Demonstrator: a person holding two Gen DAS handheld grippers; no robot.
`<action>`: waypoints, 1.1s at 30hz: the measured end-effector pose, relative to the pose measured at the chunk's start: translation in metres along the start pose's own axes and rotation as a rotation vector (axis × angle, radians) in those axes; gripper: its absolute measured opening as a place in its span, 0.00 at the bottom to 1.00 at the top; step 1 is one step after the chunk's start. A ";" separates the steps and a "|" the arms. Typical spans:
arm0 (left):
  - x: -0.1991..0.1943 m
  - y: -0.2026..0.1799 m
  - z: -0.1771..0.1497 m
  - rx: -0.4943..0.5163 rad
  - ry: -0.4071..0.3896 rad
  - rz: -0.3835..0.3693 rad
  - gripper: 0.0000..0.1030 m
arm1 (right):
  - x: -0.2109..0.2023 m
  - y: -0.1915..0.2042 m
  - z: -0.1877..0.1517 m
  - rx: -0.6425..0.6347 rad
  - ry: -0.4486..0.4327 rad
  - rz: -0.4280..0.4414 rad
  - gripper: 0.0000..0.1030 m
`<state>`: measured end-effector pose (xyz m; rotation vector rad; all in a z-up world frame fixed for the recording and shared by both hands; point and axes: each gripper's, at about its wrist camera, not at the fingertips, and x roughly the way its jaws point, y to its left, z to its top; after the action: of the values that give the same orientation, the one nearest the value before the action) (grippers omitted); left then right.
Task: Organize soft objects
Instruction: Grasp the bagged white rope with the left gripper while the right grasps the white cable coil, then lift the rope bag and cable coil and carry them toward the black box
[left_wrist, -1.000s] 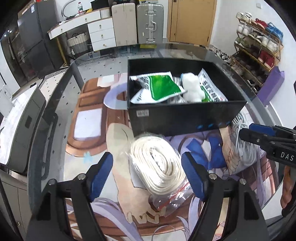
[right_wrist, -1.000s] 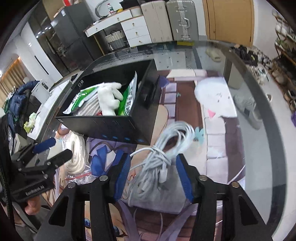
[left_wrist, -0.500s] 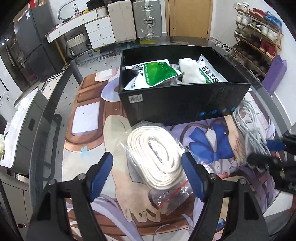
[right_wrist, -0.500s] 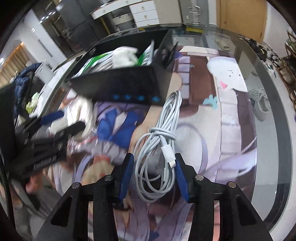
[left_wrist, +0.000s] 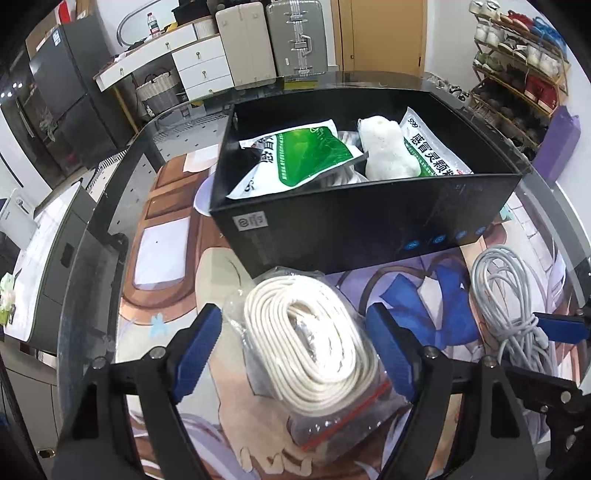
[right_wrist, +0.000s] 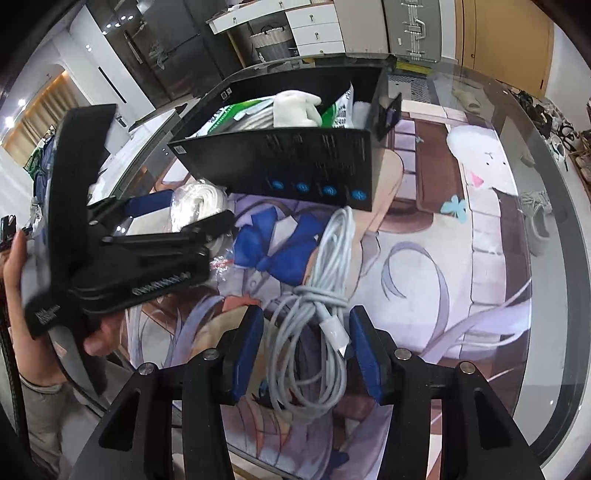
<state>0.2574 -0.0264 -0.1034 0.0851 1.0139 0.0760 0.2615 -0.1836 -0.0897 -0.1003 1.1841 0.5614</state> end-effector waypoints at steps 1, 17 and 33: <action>0.001 0.001 -0.001 -0.001 0.004 -0.006 0.79 | 0.000 0.001 0.000 -0.005 0.001 -0.009 0.48; -0.013 0.019 -0.023 0.063 0.047 -0.159 0.58 | 0.006 0.007 0.001 -0.033 -0.008 -0.036 0.48; -0.044 -0.005 -0.052 0.221 0.016 -0.175 0.57 | 0.004 0.017 0.002 -0.069 -0.018 -0.038 0.48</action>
<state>0.1904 -0.0336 -0.0943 0.1972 1.0393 -0.1963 0.2562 -0.1673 -0.0887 -0.1760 1.1433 0.5695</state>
